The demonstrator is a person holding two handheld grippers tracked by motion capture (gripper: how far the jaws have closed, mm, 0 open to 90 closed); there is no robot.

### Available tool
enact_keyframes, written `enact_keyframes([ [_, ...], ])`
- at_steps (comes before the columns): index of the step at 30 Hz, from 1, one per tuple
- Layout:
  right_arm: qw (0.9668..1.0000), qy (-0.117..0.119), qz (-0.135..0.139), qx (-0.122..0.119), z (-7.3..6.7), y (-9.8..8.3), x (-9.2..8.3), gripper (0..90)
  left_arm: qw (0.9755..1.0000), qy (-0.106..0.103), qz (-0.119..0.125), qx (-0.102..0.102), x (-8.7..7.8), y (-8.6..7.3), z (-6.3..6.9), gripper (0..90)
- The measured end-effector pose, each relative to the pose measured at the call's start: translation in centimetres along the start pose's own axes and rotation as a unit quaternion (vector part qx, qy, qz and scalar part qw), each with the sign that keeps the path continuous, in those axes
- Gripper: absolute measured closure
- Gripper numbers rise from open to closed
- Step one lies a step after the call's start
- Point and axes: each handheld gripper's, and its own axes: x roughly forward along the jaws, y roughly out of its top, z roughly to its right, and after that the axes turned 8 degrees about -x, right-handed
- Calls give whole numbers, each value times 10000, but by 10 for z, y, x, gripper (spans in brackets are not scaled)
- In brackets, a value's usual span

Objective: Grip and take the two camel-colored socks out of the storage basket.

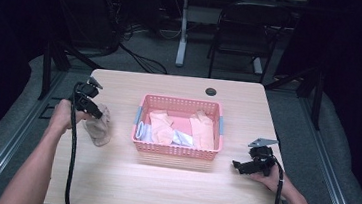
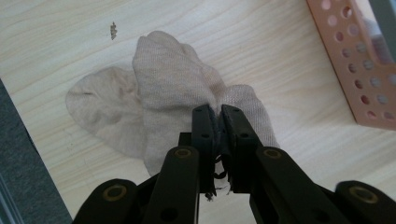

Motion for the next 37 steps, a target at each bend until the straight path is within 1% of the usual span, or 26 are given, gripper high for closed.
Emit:
enact_keyframes([
  [2,10000,-2,2,0,0,0,0,0,9999,-18,108,-57,-1,-1,-3,803],
  [3,10000,-1,-1,1,0,0,0,0,9997,-36,212,-135,-3,-2,-5,731],
  [4,10000,-2,2,1,0,0,0,0,9995,-41,274,-175,-5,-4,-6,706],
  [5,10000,-2,0,1,0,0,0,0,9995,-41,274,-175,-5,-4,-6,656],
  [6,10000,-2,0,1,0,0,0,0,9992,-15,332,-217,-6,-5,-6,656],
  [8,10000,-2,-2,1,0,0,0,0,9984,-15,468,-318,-12,-8,-7,518],
  [9,10000,-3,-1,1,0,0,0,0,9976,-46,569,-382,-15,-11,-7,460],
  [10,10000,-4,0,4,0,0,0,0,9963,27,749,-425,-20,-19,-4,378],
  [11,10000,-4,0,4,0,0,0,0,9963,27,749,-425,-20,-19,-4,343],
  [12,10000,-4,-1,4,0,0,0,0,9949,41,909,-440,-25,-27,0,303],
  [13,10000,-4,-1,2,0,0,0,0,9949,41,909,-440,-25,-27,0,277],
  [14,10000,-4,-1,2,0,0,0,0,9935,4,1033,-484,-27,-34,2,277],
  [15,10000,-9,-4,11,0,0,0,0,9923,17,1134,-503,-29,-40,5,207],
  [17,10000,-12,-7,13,0,0,0,0,9902,-19,1281,-549,-32,-51,9,186],
  [19,10000,-17,-10,21,-1,0,0,0,9879,34,1440,-576,-32,-66,14,159],
  [21,10000,4,-12,22,-1,0,0,0,9876,55,1462,-566,-30,-76,18,155],
  [22,10000,-3,-15,17,0,0,0,0,9871,1,1489,-585,-27,-84,21,153],
  [24,10000,-5,-3,28,-1,0,0,0,9875,43,1470,-560,-22,-94,26,145],
  [26,10000,0,-11,25,-1,0,0,0,9896,71,1339,-514,-10,-108,33,118],
  [27,10000,0,-11,25,-1,0,0,0,9896,71,1339,-514,-10,-108,33,110],
  [28,10000,2,-10,24,-1,0,0,0,9908,96,1261,-472,-5,-113,36,110],
  [30,10000,5,-10,26,-1,0,0,0,9911,115,1244,-453,2,-120,39,92],
  [32,10000,-5,-19,14,0,0,0,0,9899,140,1315,-502,8,-126,41,82],
  [34,10000,-8,-20,16,0,0,0,0,9862,215,1536,-582,14,-133,42,73],
  [35,10000,0,-16,30,-1,0,-1,0,9853,227,1584,-602,19,-138,42,63],
  [37,10000,4,-16,24,-1,0,-1,0,9858,242,1557,-585,22,-140,42,35],
])
